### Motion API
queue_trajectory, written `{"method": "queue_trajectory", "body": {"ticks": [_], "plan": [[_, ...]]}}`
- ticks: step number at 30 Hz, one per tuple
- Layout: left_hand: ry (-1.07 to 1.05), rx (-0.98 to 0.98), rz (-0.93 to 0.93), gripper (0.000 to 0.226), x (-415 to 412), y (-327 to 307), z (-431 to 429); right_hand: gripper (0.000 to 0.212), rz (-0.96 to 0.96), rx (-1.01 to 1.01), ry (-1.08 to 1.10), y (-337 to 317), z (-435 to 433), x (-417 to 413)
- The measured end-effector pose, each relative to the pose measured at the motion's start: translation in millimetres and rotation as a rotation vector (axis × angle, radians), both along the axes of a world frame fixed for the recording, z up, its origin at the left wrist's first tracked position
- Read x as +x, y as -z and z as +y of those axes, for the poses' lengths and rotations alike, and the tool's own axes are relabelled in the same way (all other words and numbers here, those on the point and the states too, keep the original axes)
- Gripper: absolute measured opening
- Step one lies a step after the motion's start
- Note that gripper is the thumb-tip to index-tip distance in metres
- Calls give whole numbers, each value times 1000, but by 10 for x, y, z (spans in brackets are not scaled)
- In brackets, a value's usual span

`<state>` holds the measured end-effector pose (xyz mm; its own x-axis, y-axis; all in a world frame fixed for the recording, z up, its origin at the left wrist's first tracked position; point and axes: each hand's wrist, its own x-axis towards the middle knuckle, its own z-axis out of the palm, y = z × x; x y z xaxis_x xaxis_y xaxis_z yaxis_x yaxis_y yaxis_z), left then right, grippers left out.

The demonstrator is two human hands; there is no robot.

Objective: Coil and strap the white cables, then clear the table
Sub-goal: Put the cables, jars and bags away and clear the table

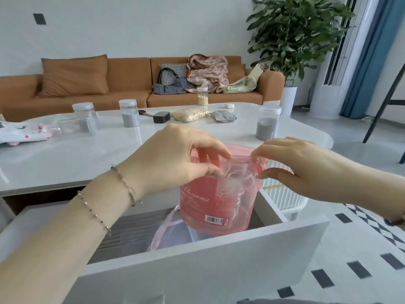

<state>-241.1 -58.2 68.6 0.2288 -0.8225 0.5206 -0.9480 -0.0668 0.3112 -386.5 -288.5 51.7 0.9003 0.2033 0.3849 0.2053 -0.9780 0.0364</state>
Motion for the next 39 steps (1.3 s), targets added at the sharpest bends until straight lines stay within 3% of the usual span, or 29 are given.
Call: {"method": "queue_trajectory", "body": {"ticks": [5,10,14,18,22,28,32,34,37,39], "plan": [[-52,117,50,25,-91,176,12,18,-88,-192,-62,118,-2,-61],[-39,228,131,26,-71,268,3,9,-146,-309,-98,179,42,-100],[-110,351,12,30,119,356,114,3,-121,-359,-103,242,32,-140],[-143,353,-160,16,274,534,168,3,-79,-331,-103,273,35,-175],[-125,383,-70,22,311,593,136,25,-1,-377,-59,336,31,-152],[-124,399,35,35,312,574,124,13,37,-311,-65,310,3,-187],[-77,447,85,36,281,499,70,24,131,-226,-46,232,-12,-161],[-89,487,101,39,305,469,30,18,157,-245,-62,166,35,-153],[-108,486,55,55,367,451,-23,18,124,-293,-76,119,143,-162],[-97,447,-12,48,383,459,-59,30,101,-334,-45,123,199,-177]]}}
